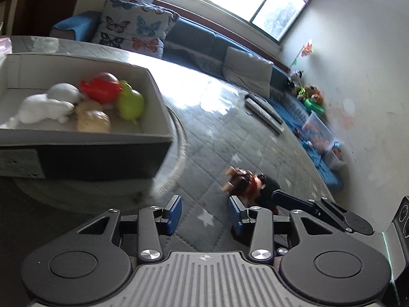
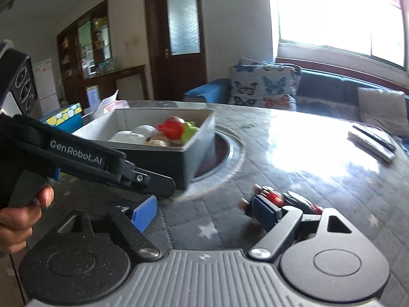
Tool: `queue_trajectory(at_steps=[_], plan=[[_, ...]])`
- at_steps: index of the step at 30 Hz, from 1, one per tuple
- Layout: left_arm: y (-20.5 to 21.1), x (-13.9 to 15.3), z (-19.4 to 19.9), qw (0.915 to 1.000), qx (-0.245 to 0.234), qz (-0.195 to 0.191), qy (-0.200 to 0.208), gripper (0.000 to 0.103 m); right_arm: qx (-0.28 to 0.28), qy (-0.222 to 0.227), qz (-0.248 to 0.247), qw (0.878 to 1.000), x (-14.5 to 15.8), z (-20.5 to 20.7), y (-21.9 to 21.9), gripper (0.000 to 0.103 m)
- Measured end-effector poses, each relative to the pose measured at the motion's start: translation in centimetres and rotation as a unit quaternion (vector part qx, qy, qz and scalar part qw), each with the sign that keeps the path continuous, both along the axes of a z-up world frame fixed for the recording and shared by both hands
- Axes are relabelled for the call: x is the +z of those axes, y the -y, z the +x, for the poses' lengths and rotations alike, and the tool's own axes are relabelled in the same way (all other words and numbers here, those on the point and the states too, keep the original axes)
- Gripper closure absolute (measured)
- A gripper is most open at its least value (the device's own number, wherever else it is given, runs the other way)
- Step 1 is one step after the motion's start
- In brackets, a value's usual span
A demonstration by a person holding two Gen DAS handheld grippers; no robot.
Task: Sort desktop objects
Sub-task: 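Move the left tool down to the black-haired doll figure, then close the left tool on the doll figure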
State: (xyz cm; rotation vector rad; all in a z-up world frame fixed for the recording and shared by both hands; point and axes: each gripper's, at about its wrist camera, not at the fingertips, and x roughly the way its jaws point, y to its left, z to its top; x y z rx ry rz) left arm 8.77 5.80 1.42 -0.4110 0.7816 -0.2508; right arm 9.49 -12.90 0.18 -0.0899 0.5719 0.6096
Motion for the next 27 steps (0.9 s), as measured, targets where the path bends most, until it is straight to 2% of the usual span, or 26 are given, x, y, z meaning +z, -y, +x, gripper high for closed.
queue_trajectory(at_steps=[8, 15, 27], plan=[[1.9, -0.8, 1.3, 0.9997, -0.014, 0.006, -0.018, 0.060, -0.048, -0.013, 0.008, 0.999, -1.5, 1.1, 3.2, 0.018], [3.1, -0.6, 3.6, 0.9996, -0.019, 0.006, -0.018, 0.060, -0.080, -0.024, 0.007, 0.996, -2.6, 2.9, 5.0, 0.018], [4.9, -1.3, 7.9, 0.9990, -0.029, 0.004, -0.034, 0.060, -0.096, -0.064, 0.028, 0.993, -4.5, 5.4, 6.2, 0.022]])
